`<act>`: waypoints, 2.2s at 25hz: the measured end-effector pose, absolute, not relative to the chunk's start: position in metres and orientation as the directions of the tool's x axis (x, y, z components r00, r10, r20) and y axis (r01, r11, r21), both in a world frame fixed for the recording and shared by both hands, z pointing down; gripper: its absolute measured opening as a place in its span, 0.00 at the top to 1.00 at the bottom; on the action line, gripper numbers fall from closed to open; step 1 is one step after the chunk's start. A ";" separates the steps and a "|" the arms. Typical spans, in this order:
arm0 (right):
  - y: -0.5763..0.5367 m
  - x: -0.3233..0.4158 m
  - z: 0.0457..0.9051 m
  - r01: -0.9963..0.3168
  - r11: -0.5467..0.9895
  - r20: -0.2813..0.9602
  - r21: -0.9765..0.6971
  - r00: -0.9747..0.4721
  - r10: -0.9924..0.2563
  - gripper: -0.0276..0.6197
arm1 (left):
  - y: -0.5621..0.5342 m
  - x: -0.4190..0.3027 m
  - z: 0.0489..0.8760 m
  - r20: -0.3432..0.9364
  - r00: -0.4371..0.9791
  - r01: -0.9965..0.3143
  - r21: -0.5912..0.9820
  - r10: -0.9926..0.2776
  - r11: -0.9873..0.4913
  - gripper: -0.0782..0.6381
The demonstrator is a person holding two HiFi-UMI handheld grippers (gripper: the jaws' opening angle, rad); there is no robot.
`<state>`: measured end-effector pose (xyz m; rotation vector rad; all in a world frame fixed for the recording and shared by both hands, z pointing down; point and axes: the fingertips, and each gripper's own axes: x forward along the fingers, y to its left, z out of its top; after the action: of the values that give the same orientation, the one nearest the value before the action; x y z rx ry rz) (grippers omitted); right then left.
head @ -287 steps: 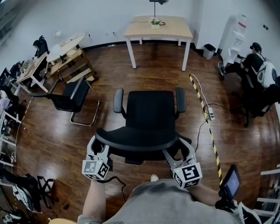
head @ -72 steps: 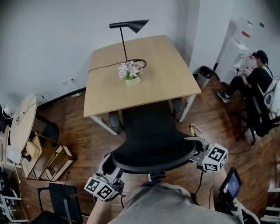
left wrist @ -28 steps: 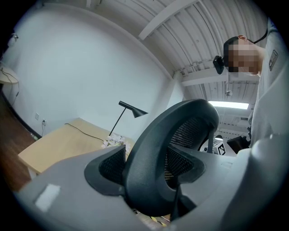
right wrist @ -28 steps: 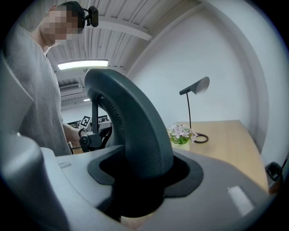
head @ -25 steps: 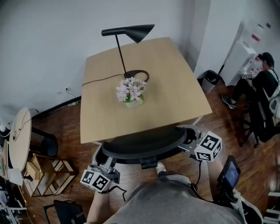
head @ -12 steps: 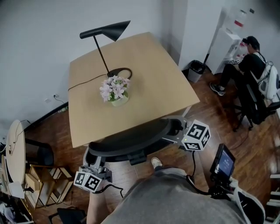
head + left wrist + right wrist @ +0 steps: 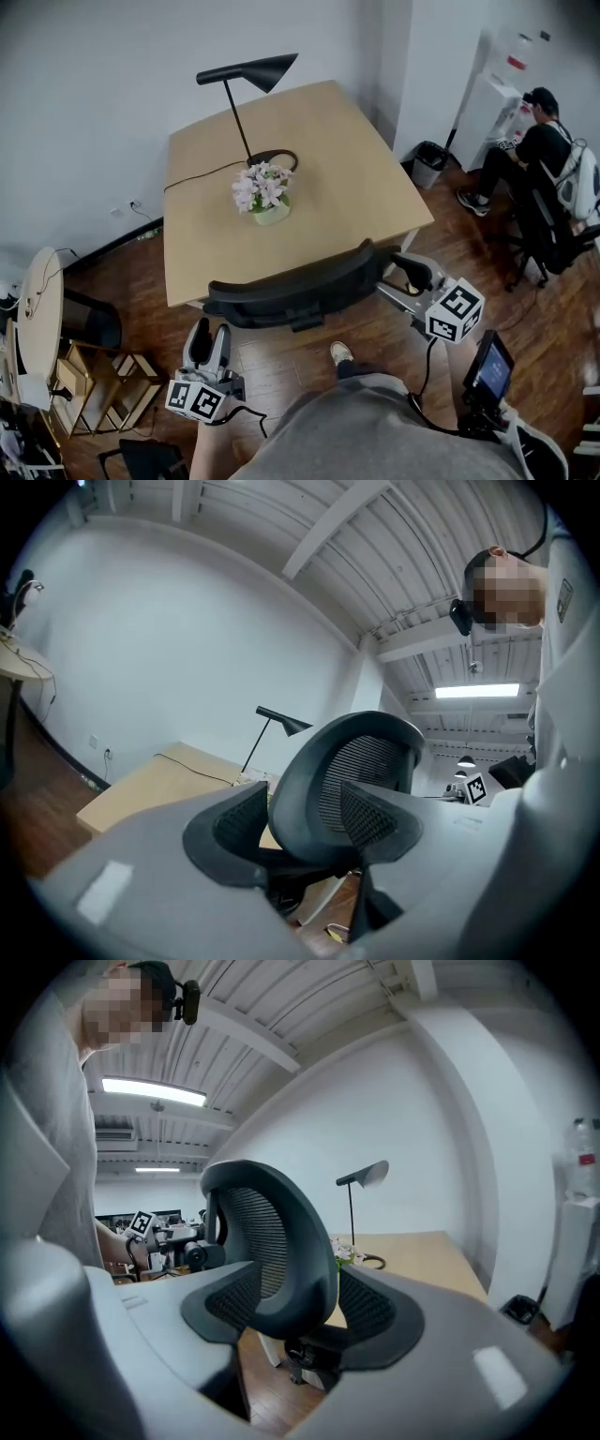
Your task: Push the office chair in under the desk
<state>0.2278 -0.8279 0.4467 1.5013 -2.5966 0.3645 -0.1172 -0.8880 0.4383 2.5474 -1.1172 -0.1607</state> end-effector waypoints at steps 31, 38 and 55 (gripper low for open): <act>-0.649 0.116 0.479 -0.835 0.493 0.290 -0.245 -0.549 -0.784 0.95 | -0.685 -0.023 0.472 0.109 0.860 -0.487 0.471 -0.499 -0.736 0.89; -0.643 0.119 0.479 -0.834 0.498 0.303 -0.236 -0.551 -0.778 0.95 | -0.676 -0.012 0.470 0.131 0.867 -0.483 0.462 -0.481 -0.744 0.89; -0.644 0.119 0.477 -0.826 0.525 0.301 -0.204 -0.564 -0.769 0.95 | -0.673 -0.015 0.474 0.132 0.851 -0.508 0.455 -0.508 -0.732 0.89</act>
<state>0.1193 -0.6435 0.4772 1.3675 -2.5887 0.4870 -0.0152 -0.6735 0.4737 2.5413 -0.7454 -0.0024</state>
